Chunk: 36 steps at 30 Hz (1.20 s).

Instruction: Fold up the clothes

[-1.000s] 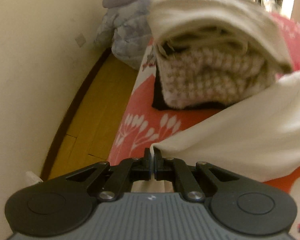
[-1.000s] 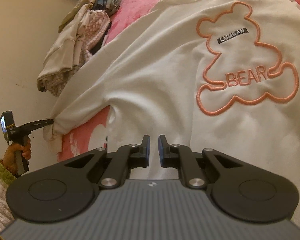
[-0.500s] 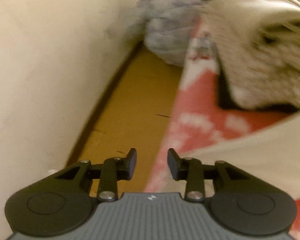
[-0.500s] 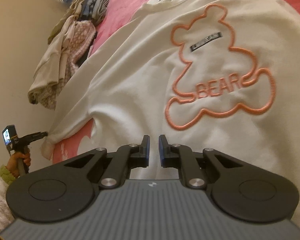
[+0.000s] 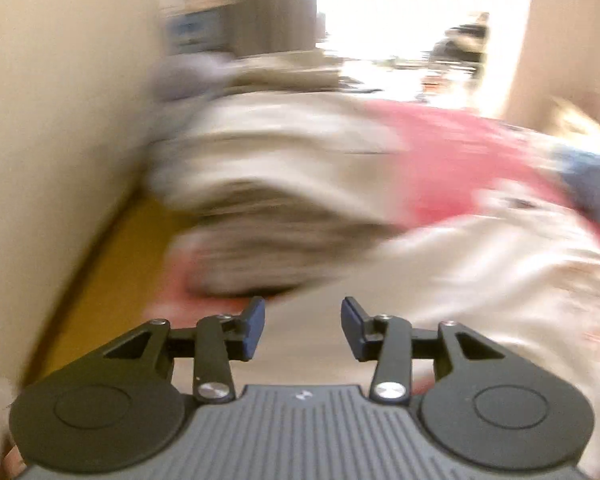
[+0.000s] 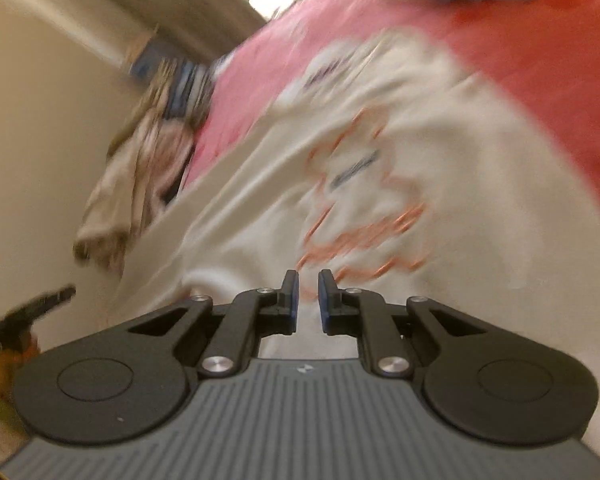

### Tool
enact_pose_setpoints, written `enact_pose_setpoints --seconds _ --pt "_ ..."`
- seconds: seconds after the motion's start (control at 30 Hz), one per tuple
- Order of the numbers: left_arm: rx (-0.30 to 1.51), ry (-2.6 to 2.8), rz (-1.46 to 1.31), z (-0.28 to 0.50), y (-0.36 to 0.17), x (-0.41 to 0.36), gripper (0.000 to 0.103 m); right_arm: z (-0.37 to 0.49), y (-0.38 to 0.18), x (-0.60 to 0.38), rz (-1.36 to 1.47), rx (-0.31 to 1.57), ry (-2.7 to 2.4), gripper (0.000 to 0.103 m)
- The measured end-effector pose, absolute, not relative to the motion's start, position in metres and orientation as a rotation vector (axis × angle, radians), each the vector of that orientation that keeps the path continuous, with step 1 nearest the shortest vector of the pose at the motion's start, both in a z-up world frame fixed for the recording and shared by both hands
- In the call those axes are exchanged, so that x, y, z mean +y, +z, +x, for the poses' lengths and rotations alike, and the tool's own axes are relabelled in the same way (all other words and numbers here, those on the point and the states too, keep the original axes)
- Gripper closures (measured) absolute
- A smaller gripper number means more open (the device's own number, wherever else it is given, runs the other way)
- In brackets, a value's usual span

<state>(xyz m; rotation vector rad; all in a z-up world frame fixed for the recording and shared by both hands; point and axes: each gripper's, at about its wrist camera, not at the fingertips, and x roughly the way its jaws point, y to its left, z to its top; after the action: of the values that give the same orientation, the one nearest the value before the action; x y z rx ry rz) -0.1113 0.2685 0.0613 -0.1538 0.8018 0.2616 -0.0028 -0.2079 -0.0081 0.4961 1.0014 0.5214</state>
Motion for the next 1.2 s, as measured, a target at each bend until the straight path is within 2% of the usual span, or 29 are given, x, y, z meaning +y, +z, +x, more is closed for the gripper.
enact_pose_setpoints --seconds 0.03,0.1,0.17,0.23,0.37,0.5,0.53,0.6,0.63,0.67,0.8,0.87,0.9,0.93,1.0,1.2 --pt "0.792 0.19 -0.15 -0.102 0.061 0.246 0.059 -0.002 -0.002 -0.222 0.5 0.97 0.482 0.092" --pt "0.783 0.056 -0.157 -0.084 0.057 0.203 0.058 0.001 0.008 -0.253 0.472 0.915 0.378 0.085" --pt "0.798 -0.062 -0.197 -0.069 0.046 0.161 0.058 0.003 0.009 -0.279 0.413 0.907 0.262 0.067" --pt "0.81 -0.18 -0.235 -0.054 0.034 0.119 0.058 0.004 0.004 -0.301 0.383 0.92 0.179 0.057" --pt "0.865 -0.416 -0.32 -0.024 0.007 0.041 0.058 0.001 -0.028 -0.324 0.402 1.026 0.118 0.055" --pt "0.957 -0.612 -0.35 0.008 -0.026 -0.02 0.052 -0.006 -0.055 -0.326 0.39 1.109 0.142 0.055" --pt "0.965 -0.635 -0.335 0.013 -0.03 -0.033 0.051 -0.008 -0.06 -0.326 0.381 1.121 0.154 0.056" --pt "0.979 -0.665 -0.309 0.025 -0.041 -0.053 0.05 -0.01 -0.065 -0.323 0.333 1.127 0.186 0.069" --pt "0.99 -0.673 -0.31 0.03 -0.046 -0.061 0.05 -0.011 -0.064 -0.319 0.298 1.122 0.206 0.092" --pt "1.002 -0.681 -0.316 0.032 -0.048 -0.068 0.05 -0.011 -0.062 -0.316 0.264 1.116 0.225 0.099" --pt "1.073 -0.679 -0.36 0.049 -0.062 -0.092 0.05 -0.018 -0.042 -0.318 0.262 1.023 0.249 0.101" --pt "1.118 -0.666 -0.343 0.054 -0.071 -0.103 0.054 -0.021 -0.032 -0.32 0.267 0.978 0.252 0.101" --pt "1.141 -0.635 -0.316 0.056 -0.076 -0.109 0.066 -0.021 -0.027 -0.321 0.272 0.957 0.252 0.101" --pt "1.155 -0.604 -0.287 0.057 -0.081 -0.113 0.085 -0.02 -0.023 -0.322 0.271 0.939 0.249 0.101" --pt "1.167 -0.554 -0.284 0.055 -0.089 -0.112 0.099 -0.018 -0.016 -0.325 0.251 0.902 0.239 0.101" --pt "1.132 -0.436 -0.374 0.036 -0.076 -0.066 0.101 -0.006 0.0 -0.332 0.134 0.823 0.152 0.101"
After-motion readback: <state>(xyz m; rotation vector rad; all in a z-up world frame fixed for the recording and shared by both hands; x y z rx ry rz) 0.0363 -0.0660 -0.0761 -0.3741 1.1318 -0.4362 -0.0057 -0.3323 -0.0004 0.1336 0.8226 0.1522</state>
